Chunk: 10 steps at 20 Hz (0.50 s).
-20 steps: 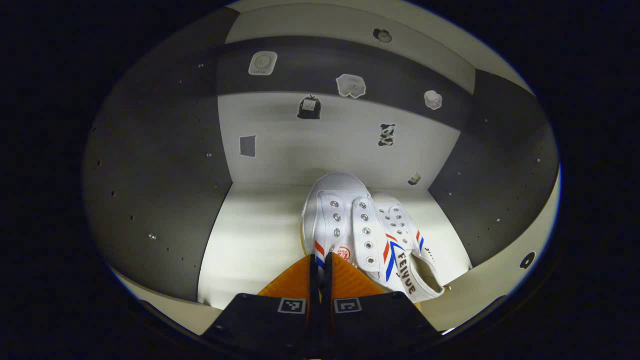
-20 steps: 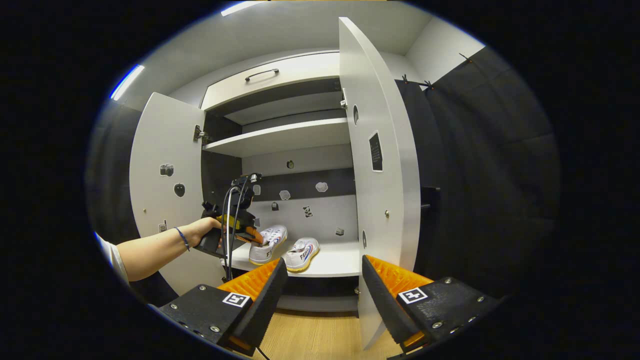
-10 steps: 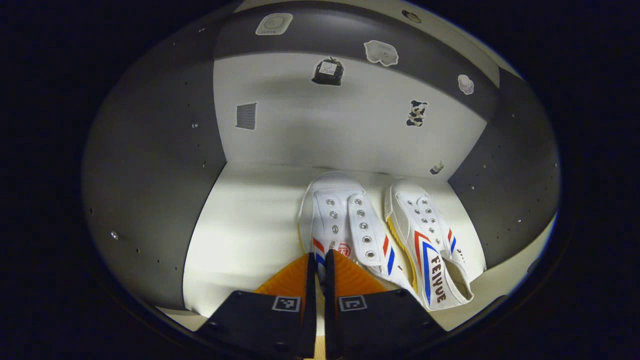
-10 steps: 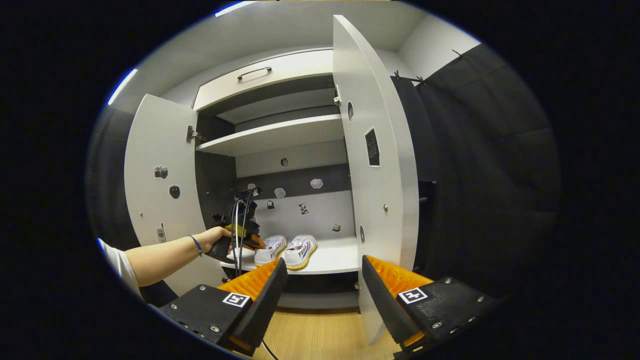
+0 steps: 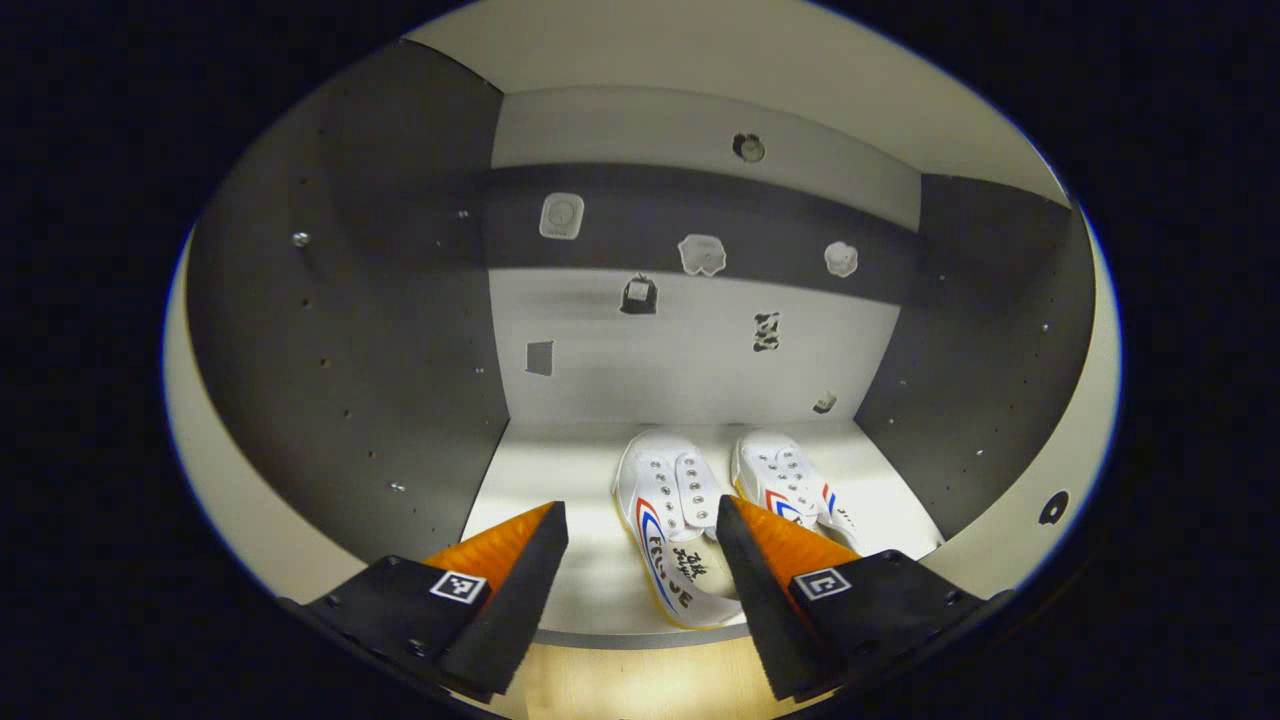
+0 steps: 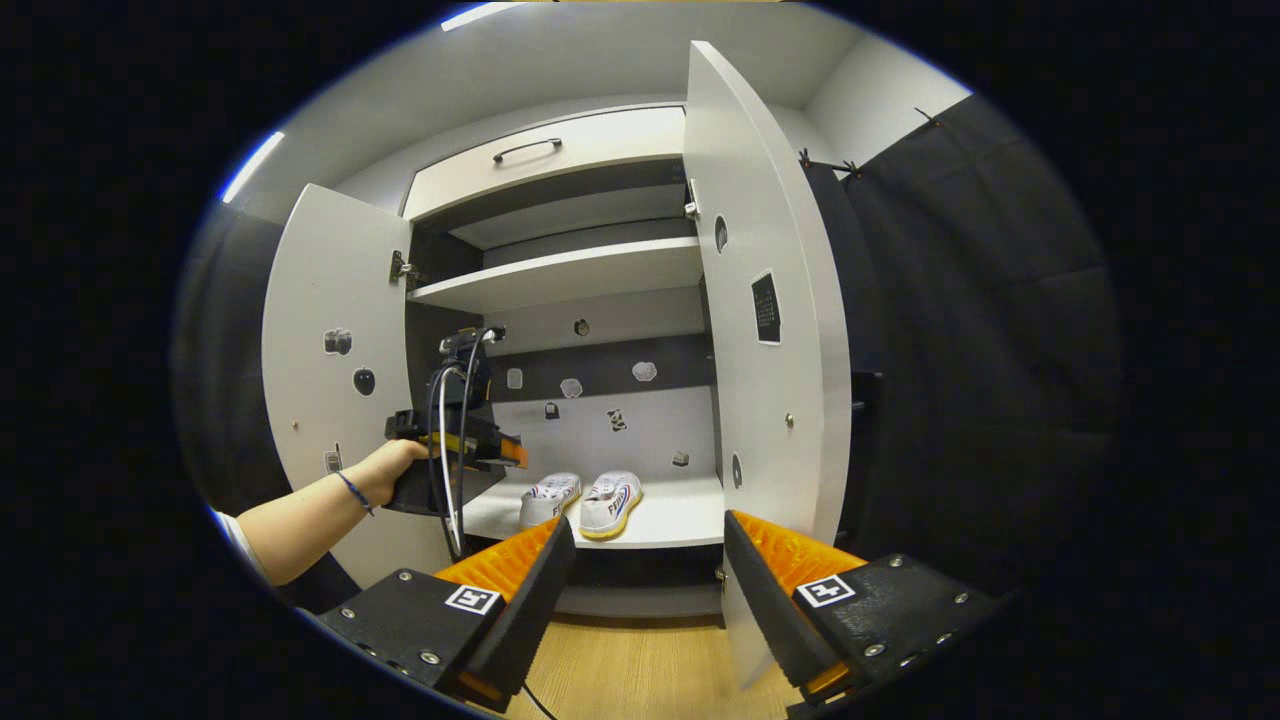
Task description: Grab one shoe with the right hand and put it into the shoe cabinet, grab the other shoe with the left hand and put it into the shoe cabinet; then close the right door with the right hand and the left door with the left hand.
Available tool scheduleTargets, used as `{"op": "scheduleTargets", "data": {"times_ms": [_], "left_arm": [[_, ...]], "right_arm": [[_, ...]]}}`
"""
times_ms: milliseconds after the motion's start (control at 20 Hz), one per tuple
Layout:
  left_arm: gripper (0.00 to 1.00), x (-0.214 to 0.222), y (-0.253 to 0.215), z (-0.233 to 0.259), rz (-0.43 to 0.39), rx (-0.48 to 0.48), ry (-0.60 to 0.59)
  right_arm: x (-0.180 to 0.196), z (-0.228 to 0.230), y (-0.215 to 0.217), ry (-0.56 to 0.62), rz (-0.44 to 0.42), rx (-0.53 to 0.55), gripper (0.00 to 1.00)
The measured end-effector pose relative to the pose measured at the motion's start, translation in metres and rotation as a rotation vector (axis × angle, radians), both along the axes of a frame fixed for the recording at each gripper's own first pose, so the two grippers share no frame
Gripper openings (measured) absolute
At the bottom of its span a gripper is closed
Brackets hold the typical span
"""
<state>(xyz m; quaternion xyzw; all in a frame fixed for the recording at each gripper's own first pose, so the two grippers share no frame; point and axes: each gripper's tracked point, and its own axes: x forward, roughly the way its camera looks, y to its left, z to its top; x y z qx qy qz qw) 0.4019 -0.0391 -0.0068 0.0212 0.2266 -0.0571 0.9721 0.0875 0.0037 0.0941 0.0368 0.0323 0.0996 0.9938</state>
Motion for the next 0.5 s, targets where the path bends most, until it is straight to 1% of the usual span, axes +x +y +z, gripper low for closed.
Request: {"op": "scheduleTargets", "data": {"times_ms": [50, 200, 350, 500], "left_arm": [[0.99, -0.013, 0.004, 0.014, 0.007, 0.008, -0.037], [0.97, -0.059, 0.015, 0.054, 0.024, 0.046, -0.157], [0.97, -0.111, 0.020, 0.088, 0.014, 0.071, -0.269], [0.96, -0.163, 0.022, 0.108, -0.004, 0.066, -0.362]], "right_arm": [[-0.002, 0.003, 0.000, -0.007, -0.001, -0.004, 0.92], [-0.010, 0.012, -0.005, -0.027, -0.012, -0.009, 0.92], [-0.021, 0.016, -0.013, -0.037, -0.030, -0.022, 0.92], [-0.033, 0.019, -0.022, -0.044, -0.045, -0.030, 0.92]]}}
